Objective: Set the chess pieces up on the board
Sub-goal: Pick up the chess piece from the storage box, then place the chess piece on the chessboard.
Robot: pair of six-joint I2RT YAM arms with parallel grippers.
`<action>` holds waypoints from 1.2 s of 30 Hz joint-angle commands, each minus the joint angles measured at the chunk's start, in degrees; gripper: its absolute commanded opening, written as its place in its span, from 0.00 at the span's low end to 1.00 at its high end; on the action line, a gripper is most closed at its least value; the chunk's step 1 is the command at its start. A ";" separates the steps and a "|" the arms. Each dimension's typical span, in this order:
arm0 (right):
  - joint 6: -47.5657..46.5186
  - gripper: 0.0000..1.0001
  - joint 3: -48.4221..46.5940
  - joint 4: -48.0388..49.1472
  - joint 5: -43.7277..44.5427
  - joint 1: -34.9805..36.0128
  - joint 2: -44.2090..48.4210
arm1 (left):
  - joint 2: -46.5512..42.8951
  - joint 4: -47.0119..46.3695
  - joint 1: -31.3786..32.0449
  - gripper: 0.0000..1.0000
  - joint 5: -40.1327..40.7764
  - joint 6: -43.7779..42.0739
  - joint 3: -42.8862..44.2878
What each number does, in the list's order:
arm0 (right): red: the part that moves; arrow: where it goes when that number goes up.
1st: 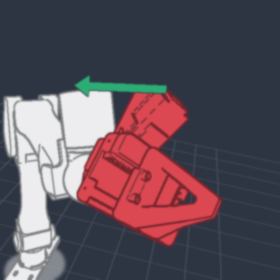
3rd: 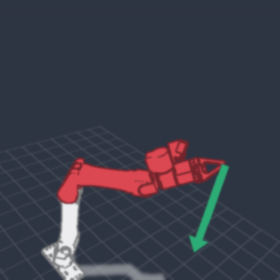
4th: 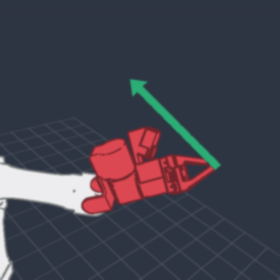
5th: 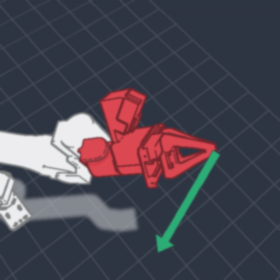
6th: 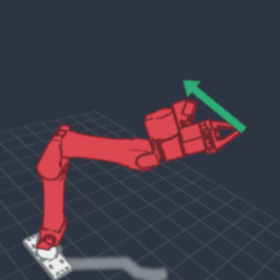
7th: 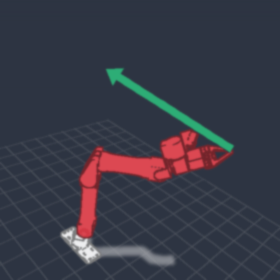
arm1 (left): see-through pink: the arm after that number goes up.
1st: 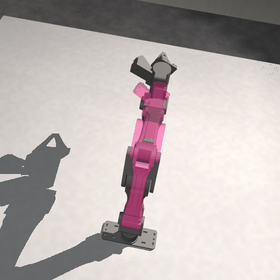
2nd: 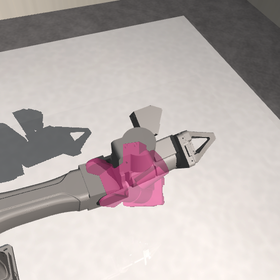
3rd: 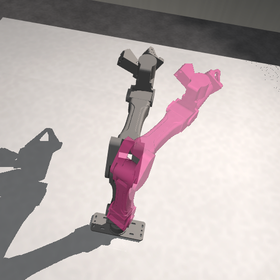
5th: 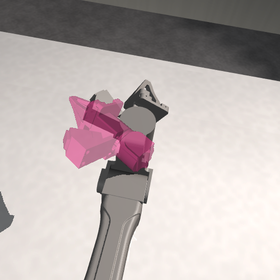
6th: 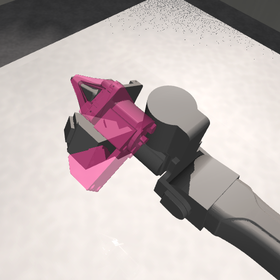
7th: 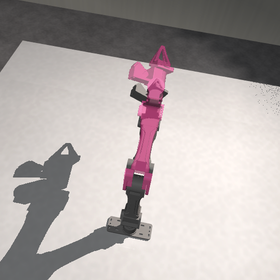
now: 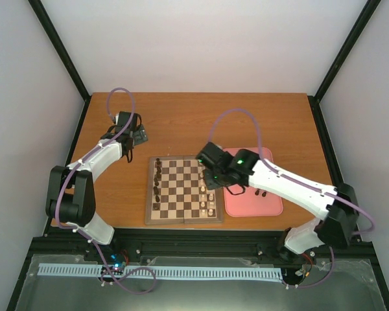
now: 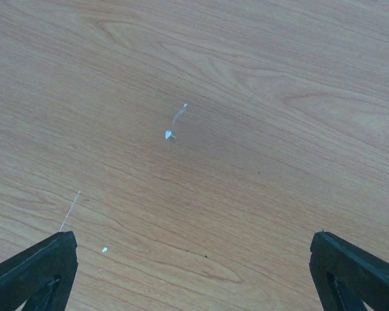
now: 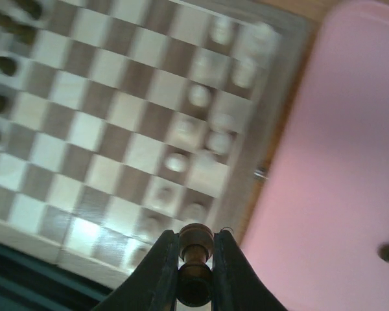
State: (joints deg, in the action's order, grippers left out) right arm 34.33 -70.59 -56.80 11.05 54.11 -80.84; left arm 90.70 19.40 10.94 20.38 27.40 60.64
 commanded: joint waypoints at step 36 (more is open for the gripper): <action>-8.08 0.03 -34.68 2.18 -5.41 23.76 -40.45 | -1.16 0.03 0.31 1.00 -1.49 -0.33 1.78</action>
State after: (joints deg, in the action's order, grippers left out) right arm 27.42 -103.22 -54.28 6.44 77.52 -119.90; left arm 90.63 19.38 10.94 19.00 27.38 61.14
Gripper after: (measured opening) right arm 0.128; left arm 0.997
